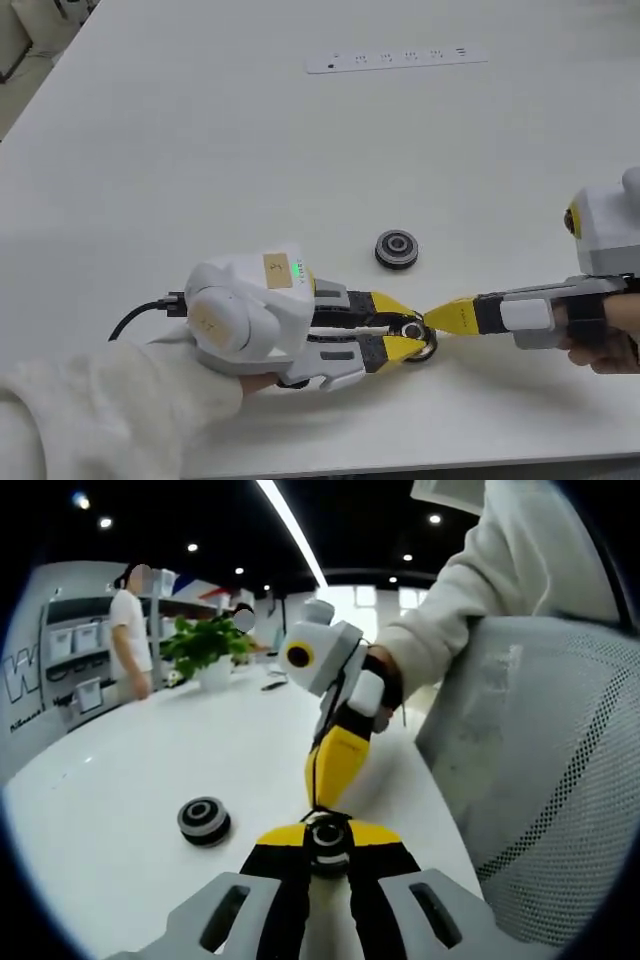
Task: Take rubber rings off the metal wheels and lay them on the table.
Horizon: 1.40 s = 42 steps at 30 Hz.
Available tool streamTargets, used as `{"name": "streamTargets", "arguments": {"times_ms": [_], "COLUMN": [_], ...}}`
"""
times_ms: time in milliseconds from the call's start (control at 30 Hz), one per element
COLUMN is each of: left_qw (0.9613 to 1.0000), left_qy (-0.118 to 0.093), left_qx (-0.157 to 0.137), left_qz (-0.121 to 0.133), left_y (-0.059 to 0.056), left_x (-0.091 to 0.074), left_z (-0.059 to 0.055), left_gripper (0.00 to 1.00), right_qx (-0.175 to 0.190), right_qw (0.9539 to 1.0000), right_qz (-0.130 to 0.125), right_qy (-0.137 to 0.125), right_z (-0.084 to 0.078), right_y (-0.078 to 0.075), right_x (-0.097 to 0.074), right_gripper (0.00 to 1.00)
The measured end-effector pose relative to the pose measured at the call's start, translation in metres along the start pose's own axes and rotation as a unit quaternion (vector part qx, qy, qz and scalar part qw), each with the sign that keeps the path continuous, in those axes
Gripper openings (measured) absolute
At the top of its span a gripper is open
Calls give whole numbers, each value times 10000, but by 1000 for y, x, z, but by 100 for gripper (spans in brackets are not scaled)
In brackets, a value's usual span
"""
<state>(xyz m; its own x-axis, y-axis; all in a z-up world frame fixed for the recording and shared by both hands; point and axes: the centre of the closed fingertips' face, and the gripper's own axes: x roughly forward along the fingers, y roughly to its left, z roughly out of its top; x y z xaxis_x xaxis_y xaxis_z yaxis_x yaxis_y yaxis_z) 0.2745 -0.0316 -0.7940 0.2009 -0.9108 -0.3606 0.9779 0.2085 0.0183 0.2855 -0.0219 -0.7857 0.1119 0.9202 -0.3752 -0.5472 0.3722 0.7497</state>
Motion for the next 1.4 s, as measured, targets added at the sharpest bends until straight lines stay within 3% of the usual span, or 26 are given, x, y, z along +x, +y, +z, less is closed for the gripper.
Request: {"name": "streamTargets", "arguments": {"times_ms": [267,433,700,900,1000,1400], "left_qw": [10000,9996,9997,9996,9995,9994], "left_qy": [19,196,207,221,238,255], "left_qx": [17,173,115,141,169,178], "left_qz": [4,113,107,92,101,126], "left_y": [0,0,3,3,2,2], "left_x": [0,0,-3,-3,-3,-4], "left_z": [0,-1,-3,-3,-3,-3], "left_gripper": [14,14,14,14,14,14], "right_qx": [161,63,90,97,-66,33], "right_qw": [9997,9999,9998,9998,9999,9994], "right_qz": [138,5,-87,46,88,208], "right_qy": [-129,-124,-168,-144,-74,-261], "right_z": [4,4,6,5,5,12], "right_y": [4,-1,-6,2,9,11], "right_x": [0,-2,-5,-2,2,-2], "right_gripper": [0,0,0,0,0,0]}}
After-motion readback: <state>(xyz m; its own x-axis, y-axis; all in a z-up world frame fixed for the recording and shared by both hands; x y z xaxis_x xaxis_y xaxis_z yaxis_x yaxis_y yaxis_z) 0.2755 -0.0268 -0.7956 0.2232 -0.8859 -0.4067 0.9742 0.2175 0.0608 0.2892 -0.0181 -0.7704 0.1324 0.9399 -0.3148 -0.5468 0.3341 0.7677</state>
